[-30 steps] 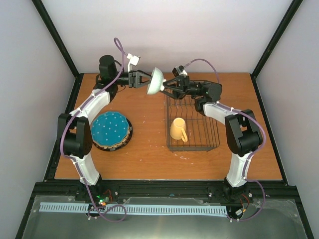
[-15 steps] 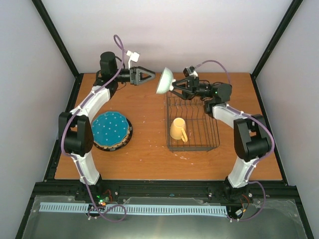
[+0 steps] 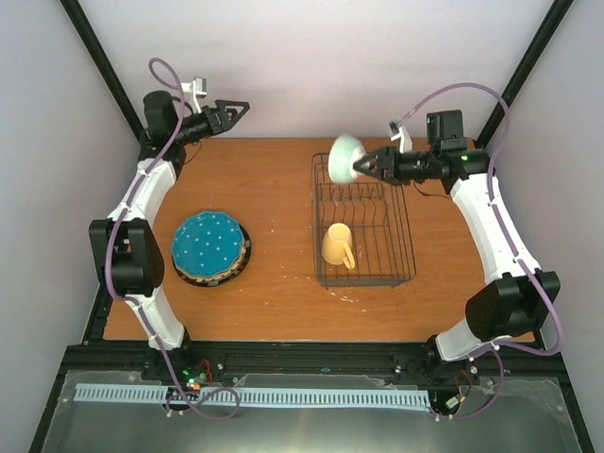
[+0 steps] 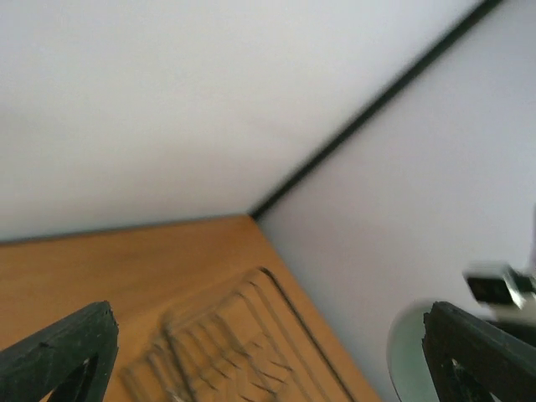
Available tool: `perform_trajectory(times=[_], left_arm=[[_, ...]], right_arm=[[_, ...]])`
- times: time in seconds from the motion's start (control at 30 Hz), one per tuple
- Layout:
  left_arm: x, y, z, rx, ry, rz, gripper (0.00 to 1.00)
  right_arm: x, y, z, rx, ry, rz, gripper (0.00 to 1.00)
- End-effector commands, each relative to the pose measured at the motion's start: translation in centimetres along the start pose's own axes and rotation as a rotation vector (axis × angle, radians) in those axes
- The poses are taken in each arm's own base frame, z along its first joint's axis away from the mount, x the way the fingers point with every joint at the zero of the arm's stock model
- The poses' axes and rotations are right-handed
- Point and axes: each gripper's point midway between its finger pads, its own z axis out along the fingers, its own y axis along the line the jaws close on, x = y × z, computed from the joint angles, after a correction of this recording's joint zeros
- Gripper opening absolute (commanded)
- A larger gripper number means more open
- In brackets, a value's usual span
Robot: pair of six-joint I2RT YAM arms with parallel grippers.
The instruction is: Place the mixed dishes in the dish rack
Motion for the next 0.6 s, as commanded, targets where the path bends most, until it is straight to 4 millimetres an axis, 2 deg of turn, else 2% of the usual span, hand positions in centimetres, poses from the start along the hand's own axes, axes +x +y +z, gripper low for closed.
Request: perform_trajectory(times=[0.0,0.13,0.23,0.33,0.4,0.57], left_arm=[[-4.4,-0.3,-0.7,-0.374,-0.067,0.253,1.00],[-6.8,1.8,-4.2,-0.779,-0.085,0.395,1.00],[-7.5,3.0,-7.4,-0.987,-0.091,0.471,1.00],[-7.2,4.3,-9.6,-1.124,-0.062,0.519,1.00],[-6.8,5.2,-10.5,-1.189,-0.037,0.530,1.00],[-4.6,7.6,-11.6,-1.268,0.036,0.493,1.00]], right_arm=[[6.2,-6.3,-2.8,0.411,0.188,0.077,0.03],[10.8,-10.1,-6.5,0.705,0.288,0.130,0.03],[12.9,-10.8,-8.5,0.810,0.304,0.171,0.03],[14.3,-11.1,-8.9,0.846,0.360,0.234,0.03],[14.3,-11.2,-8.9,0.863,0.360,0.242,0.03],[15.0,-11.7,-6.8,0.867,0.405,0.244,0.03]])
